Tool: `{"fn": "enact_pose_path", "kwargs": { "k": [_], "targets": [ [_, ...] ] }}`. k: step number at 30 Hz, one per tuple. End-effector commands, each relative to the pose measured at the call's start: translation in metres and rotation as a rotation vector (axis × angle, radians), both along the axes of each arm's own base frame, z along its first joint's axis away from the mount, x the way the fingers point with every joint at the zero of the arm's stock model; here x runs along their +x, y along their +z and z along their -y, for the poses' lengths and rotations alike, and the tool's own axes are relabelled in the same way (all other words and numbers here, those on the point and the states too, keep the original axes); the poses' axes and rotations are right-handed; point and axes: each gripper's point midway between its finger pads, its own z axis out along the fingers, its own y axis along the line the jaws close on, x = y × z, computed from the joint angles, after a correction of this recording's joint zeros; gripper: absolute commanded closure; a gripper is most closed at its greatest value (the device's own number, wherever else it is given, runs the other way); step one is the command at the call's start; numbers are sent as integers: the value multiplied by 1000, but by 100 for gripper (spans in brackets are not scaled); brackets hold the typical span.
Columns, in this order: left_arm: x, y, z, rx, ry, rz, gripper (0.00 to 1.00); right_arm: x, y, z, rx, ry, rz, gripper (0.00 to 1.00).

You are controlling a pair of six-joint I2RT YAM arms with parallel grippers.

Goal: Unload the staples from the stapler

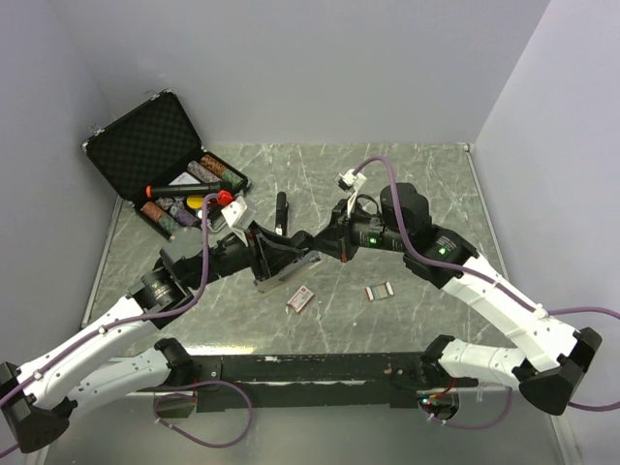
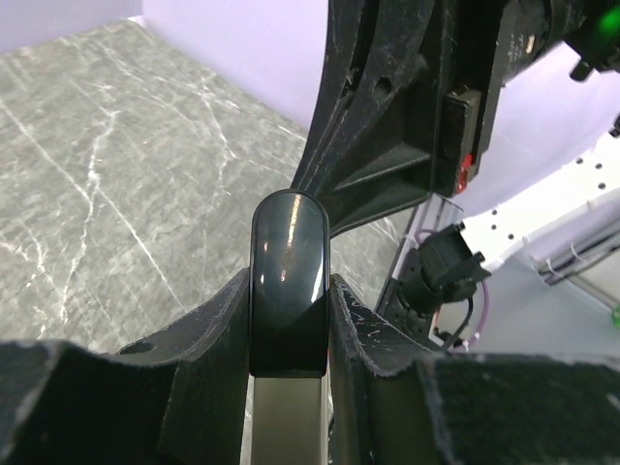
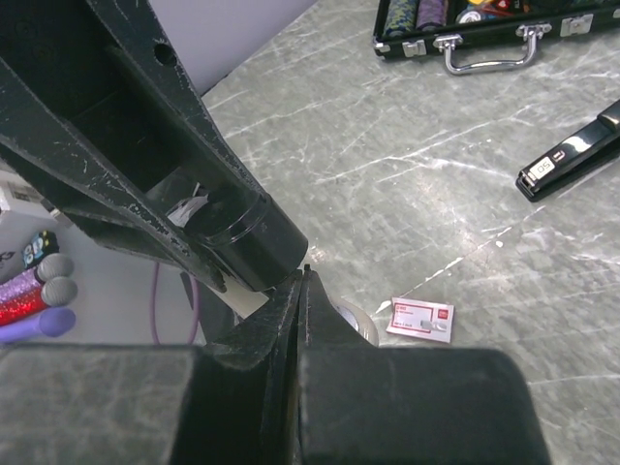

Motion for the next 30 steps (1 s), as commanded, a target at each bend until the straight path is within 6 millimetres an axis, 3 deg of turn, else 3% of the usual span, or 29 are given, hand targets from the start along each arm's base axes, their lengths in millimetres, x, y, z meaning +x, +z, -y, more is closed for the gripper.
{"fn": "enact_pose_path", "kwargs": {
  "k": [1, 14, 21, 30],
  "targets": [
    [5, 48, -9, -161, 78, 72, 99, 1, 15, -11, 57, 5, 11, 100],
    [17, 64, -20, -243, 179, 73, 99, 22, -42, -25, -25, -73, -84, 100],
    [33, 56, -21, -243, 254, 56, 99, 23, -71, -34, -22, -85, -158, 100],
    [65, 44, -32, -259, 433, 15, 99, 15, -90, -53, 0, -88, -214, 100]
  ]
}}
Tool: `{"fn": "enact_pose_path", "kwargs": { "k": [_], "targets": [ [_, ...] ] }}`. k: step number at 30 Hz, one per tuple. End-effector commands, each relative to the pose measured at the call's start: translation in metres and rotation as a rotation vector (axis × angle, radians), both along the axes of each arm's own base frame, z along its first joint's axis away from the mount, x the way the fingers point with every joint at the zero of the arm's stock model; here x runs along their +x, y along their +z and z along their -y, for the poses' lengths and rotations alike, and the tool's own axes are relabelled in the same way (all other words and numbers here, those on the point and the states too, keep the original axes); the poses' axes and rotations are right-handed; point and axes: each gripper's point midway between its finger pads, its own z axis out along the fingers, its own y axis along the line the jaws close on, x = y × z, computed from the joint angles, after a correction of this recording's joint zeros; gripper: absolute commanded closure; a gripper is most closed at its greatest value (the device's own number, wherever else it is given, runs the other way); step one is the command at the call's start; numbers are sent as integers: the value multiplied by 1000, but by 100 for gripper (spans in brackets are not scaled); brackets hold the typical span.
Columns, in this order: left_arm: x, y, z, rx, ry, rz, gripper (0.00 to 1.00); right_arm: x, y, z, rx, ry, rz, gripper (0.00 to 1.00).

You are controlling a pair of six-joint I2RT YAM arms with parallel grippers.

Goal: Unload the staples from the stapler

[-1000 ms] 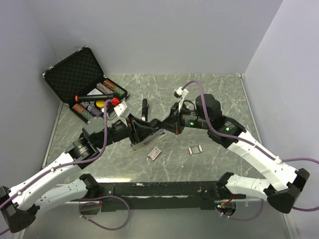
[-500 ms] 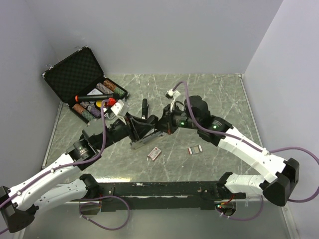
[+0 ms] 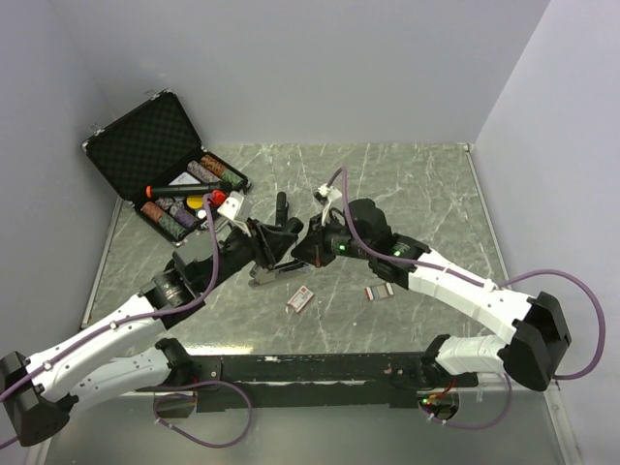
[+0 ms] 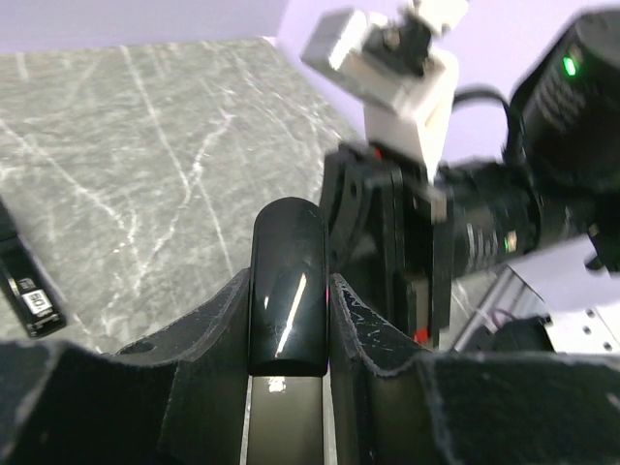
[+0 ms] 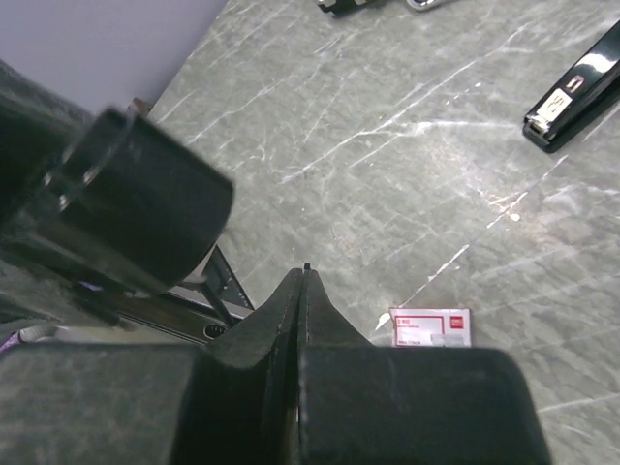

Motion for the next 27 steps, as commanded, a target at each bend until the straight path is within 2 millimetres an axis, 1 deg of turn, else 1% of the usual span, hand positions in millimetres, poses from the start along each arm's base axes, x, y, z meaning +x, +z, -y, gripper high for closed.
{"fn": "enact_pose_path", "kwargs": {
  "k": [1, 4, 7, 8, 10, 14, 24, 27],
  "targets": [
    [20, 65, -18, -211, 156, 125, 99, -18, -7, -20, 28, 39, -40, 100],
    [26, 67, -25, -227, 206, 131, 99, -21, -13, -26, 30, 42, -54, 100],
    [30, 69, -26, -236, 229, 134, 99, -24, -18, -28, 27, 44, -74, 100],
    [32, 68, -27, -236, 241, 132, 99, -24, -12, -32, 49, 51, -59, 100],
    [36, 66, -29, -241, 267, 131, 99, -25, -12, -34, 50, 52, -59, 100],
    [42, 64, -35, -258, 319, 134, 99, -28, -17, -38, 43, 55, -76, 100],
    [58, 53, -45, -288, 440, 146, 99, -40, -17, -55, 65, 110, -108, 100],
    [63, 50, -48, -289, 473, 153, 99, -41, -22, -57, 62, 113, -124, 100]
  ]
}}
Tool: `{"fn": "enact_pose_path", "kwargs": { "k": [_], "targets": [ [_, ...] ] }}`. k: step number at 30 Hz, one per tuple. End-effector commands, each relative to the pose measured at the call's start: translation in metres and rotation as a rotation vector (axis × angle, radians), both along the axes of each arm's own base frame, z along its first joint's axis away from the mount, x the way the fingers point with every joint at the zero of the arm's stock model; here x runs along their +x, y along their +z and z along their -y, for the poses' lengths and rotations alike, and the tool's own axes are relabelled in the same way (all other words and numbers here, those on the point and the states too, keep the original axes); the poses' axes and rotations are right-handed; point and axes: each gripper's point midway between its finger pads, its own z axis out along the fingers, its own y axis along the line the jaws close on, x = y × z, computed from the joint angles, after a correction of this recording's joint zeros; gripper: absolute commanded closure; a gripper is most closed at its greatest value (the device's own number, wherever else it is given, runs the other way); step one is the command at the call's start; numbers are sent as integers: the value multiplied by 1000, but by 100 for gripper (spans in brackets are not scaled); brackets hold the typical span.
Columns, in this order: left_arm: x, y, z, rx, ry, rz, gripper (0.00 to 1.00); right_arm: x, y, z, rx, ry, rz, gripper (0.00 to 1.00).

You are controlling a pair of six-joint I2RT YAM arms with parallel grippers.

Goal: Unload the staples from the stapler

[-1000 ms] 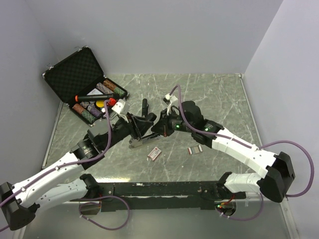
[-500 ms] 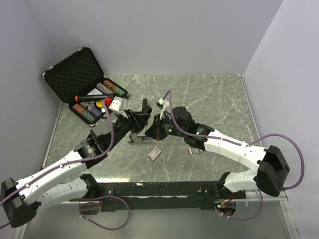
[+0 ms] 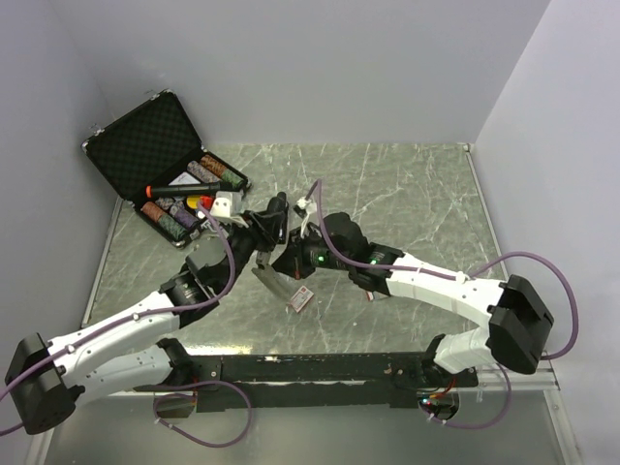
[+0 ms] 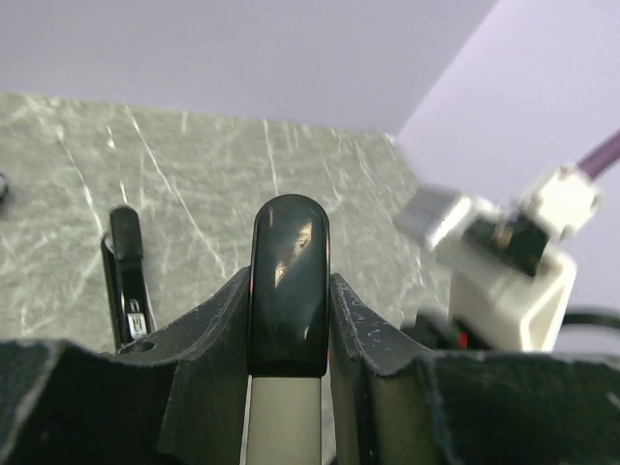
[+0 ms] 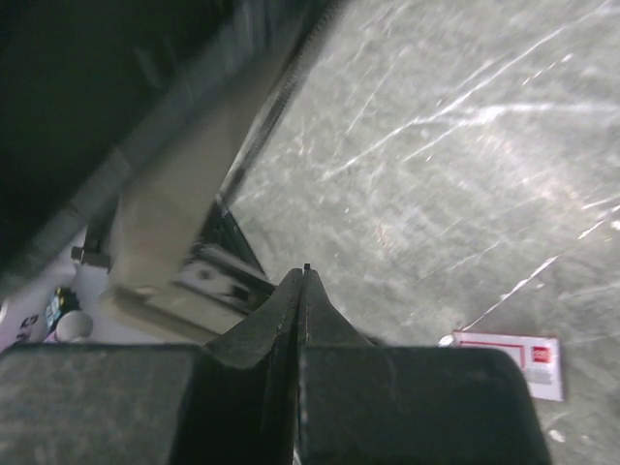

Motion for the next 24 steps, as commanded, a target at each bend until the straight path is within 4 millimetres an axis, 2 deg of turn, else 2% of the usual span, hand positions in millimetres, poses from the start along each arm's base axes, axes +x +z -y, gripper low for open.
{"fn": "enact_pose_path", "kwargs": {
  "k": [1, 9, 13, 19, 24],
  "targets": [
    [10, 64, -18, -194, 112, 158, 99, -23, -2, -13, 17, 90, -55, 100],
    [19, 63, -6, -184, 114, 169, 99, -23, -11, -20, 26, 104, -82, 100],
    [26, 55, -2, -158, 127, 164, 99, -23, -13, -22, 35, 111, -87, 100],
    [36, 41, 6, -119, 141, 145, 99, -19, -25, -24, 14, 94, -107, 100],
    [37, 40, 10, -110, 134, 145, 99, -17, -30, -22, 6, 89, -113, 100]
  ]
}}
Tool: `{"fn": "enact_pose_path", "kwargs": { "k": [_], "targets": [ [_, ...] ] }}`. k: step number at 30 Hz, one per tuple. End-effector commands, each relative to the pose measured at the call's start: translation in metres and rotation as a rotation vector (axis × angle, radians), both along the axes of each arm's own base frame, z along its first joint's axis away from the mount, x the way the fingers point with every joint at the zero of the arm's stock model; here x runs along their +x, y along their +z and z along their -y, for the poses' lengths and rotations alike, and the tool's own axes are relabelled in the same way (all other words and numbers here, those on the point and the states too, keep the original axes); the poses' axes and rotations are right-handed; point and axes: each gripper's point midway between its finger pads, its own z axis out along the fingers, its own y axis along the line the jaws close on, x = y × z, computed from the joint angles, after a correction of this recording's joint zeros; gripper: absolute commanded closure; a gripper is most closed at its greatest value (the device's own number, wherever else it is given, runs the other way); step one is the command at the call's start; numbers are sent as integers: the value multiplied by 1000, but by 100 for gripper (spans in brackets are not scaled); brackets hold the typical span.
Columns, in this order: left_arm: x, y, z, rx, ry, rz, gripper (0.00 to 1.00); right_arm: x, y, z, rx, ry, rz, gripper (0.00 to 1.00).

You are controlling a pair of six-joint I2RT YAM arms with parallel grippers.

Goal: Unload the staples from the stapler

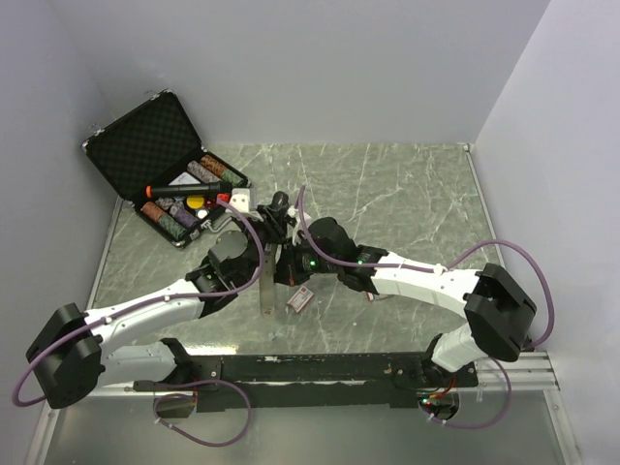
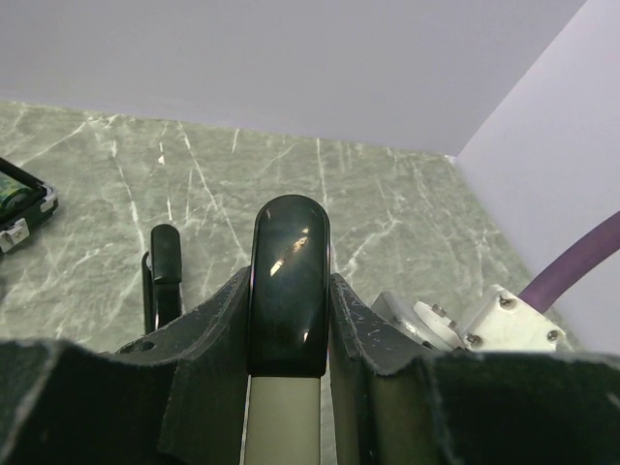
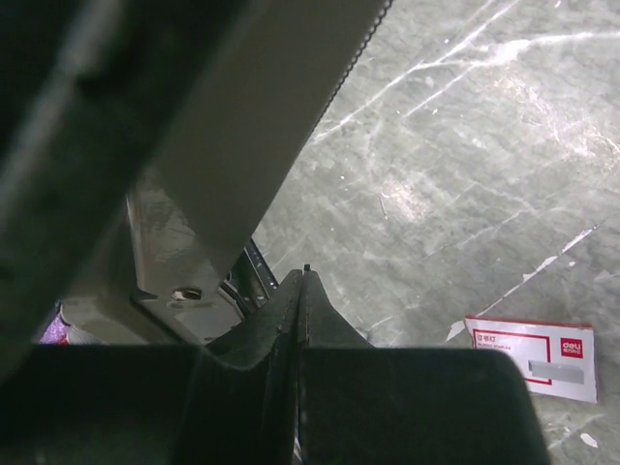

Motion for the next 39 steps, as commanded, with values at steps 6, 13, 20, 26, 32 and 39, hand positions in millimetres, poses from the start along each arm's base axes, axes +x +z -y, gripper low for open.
{"fn": "enact_pose_path", "kwargs": {
  "k": [6, 13, 20, 26, 32, 39],
  "targets": [
    [-5, 72, 0, -155, -15, 131, 99, 5, 15, 6, 27, -11, 40, 100],
    [-13, 76, -6, -163, -31, 124, 99, 18, 25, 34, -8, -87, 112, 100],
    [-23, 90, -17, -166, -33, 136, 99, 25, 28, 65, -91, -174, 178, 100],
    [-35, 110, -31, -183, -36, 160, 99, 13, 34, 73, -88, -144, 178, 100],
    [-50, 127, -39, -215, -69, 177, 99, 11, 20, 75, -92, -157, 149, 100],
    [-64, 139, -51, -259, -90, 188, 99, 20, 14, 74, -95, -222, 111, 100]
  ]
}}
